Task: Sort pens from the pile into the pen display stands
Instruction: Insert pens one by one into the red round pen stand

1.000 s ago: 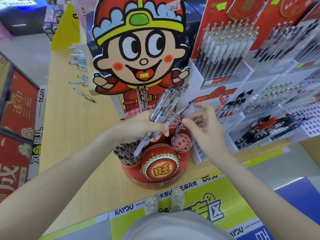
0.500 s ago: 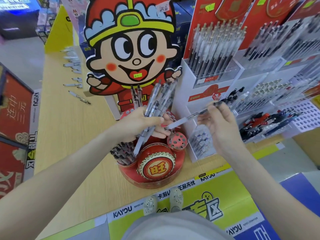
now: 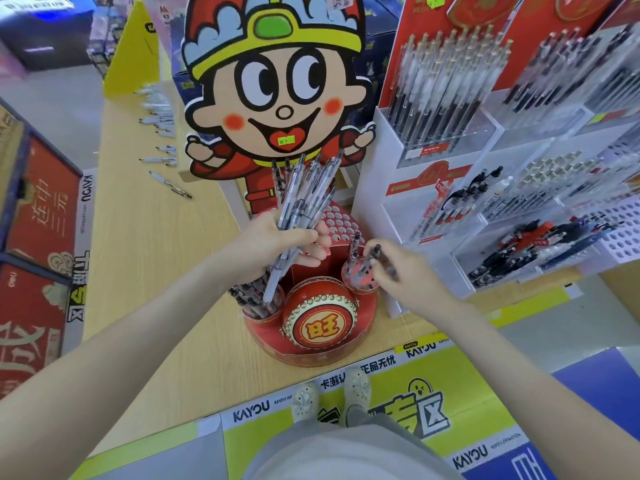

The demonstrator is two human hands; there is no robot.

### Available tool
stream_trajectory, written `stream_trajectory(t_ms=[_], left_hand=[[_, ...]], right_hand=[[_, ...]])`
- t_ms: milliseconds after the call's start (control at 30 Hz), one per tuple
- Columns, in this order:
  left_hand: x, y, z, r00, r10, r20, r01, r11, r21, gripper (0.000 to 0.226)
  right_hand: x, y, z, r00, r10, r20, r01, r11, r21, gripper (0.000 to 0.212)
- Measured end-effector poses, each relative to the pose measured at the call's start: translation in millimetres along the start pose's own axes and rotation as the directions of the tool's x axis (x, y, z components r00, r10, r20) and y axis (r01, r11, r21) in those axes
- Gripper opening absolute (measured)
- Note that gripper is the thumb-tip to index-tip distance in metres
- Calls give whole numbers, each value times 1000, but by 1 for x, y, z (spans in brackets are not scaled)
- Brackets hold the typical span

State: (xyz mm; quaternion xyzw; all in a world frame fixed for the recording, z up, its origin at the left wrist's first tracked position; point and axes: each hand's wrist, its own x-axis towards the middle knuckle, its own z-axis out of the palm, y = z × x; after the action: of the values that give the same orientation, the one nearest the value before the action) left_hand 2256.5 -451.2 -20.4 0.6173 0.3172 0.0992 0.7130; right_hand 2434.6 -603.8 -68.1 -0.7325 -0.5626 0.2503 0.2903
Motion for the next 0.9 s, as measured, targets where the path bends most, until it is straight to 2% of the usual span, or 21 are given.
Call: stream_trajectory(t_ms=[100,300,500,600,667,733,833,900], left_hand=[[-1,-2,-1,1000,2,5,-2,1000,31,11],[3,-2,3,1000,-9,-10,9,1000,15,11],[9,-4,8,999,-22,37,20,998,64,10],[11,-2,10,993,-42,112,29,993,117,10],[11,1,13,984,-59,169,35,990,138,10],[11,5,18,973,-62,221,23,984,174,9],[13,12,30,952,-59,301,-9,975,221,8],[15,15,36,943,-60,327,-11,977,212,8]], right_hand=[[6,-4,1,998,-43,51,46,998,-46,16],[1,4,2,992,47,114,-39,997,-72,27],[4,9,14,998,-42,50,50,986,-160,13],[7,10,7,997,21,72,-2,968,-253,18],[7,5,-7,996,74,42,-68,991,-118,26],[8,-10,-20,996,83,-40,-76,985,152,28],[9,-36,-28,991,111,-79,-50,838,543,17],[11,-41,-27,983,153,-104,-48,752,657,14]])
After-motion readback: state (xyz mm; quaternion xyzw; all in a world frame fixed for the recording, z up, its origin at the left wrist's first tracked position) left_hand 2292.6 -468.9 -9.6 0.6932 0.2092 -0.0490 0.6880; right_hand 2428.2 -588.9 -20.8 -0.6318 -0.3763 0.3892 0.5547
